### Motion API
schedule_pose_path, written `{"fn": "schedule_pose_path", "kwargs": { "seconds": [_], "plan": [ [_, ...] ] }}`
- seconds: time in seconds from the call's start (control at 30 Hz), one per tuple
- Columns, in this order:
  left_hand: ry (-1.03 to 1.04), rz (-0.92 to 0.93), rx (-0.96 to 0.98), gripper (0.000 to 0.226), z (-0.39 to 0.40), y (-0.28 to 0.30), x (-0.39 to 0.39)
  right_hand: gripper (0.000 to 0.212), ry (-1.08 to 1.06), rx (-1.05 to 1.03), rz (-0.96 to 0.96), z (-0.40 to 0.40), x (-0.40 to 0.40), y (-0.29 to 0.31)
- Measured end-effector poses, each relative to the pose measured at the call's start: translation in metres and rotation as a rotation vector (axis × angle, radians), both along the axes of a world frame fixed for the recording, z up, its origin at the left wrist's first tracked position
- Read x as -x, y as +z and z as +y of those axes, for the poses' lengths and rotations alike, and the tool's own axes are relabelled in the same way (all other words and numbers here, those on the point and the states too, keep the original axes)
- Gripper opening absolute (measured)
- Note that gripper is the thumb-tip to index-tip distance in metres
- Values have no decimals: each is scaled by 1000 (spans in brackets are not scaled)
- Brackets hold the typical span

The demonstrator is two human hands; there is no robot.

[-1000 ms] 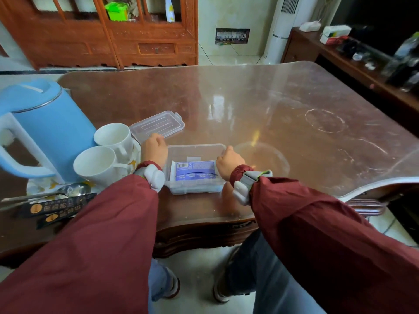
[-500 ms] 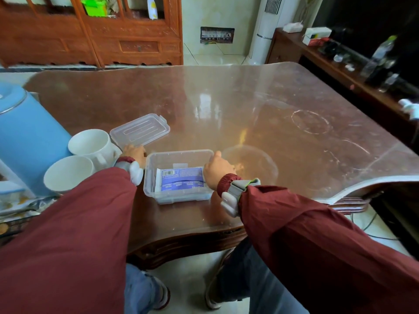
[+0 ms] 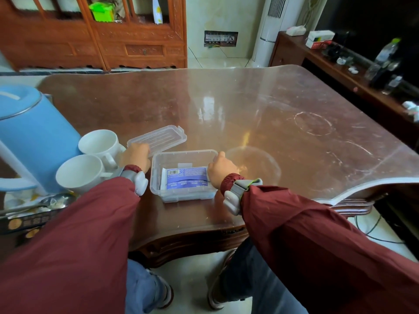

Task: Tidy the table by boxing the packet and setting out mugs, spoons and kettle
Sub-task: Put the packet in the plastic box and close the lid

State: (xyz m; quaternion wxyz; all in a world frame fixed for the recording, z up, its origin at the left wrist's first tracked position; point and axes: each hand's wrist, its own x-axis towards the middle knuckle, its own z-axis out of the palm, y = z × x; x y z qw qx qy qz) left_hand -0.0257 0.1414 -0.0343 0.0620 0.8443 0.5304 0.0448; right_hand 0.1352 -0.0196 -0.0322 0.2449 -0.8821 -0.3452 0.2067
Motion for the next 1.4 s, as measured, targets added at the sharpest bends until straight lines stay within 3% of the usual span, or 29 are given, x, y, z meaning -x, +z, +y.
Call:
{"fn": "schedule_pose_path", "kwargs": {
  "seconds": [0.2,0.4,0.47,0.57,0.7,0.87,0.97,1.03,1.13,1.23,1.33,1.4],
  "plan": [
    [-40,-285,-137,30,-8,16,0,12,-3,6,17,-1,1,1],
    [-190,-371,-195,27,-29,28,2,44,46,76,58,-6,-6,8],
    [-223,-391,-200,26,-36,29,2,55,-23,-27,56,-8,-10,13],
    [-277,-409,-250,28,-52,29,7,48,-127,-260,74,-6,-19,24],
    [-334,-437,-297,29,-73,35,11,41,-253,-433,272,-10,-32,40],
    [-440,-494,-346,28,-91,41,16,29,-276,-578,652,-19,-26,51],
    [-451,-524,-337,21,-92,41,20,23,-240,-655,732,-21,-23,55],
    [-341,-632,-185,18,-93,40,20,21,-211,-678,730,-24,-21,59],
    [-87,-976,145,31,-98,47,14,12,-160,-676,693,-29,-17,64],
    [78,-1313,463,42,-97,57,7,13,-128,-764,862,-32,-14,65],
    [168,-1408,778,50,-89,67,9,14,-105,-822,928,-33,-15,66],
    [169,-1401,856,58,-89,66,12,19,-116,-839,935,-35,-17,65]
  ]
}}
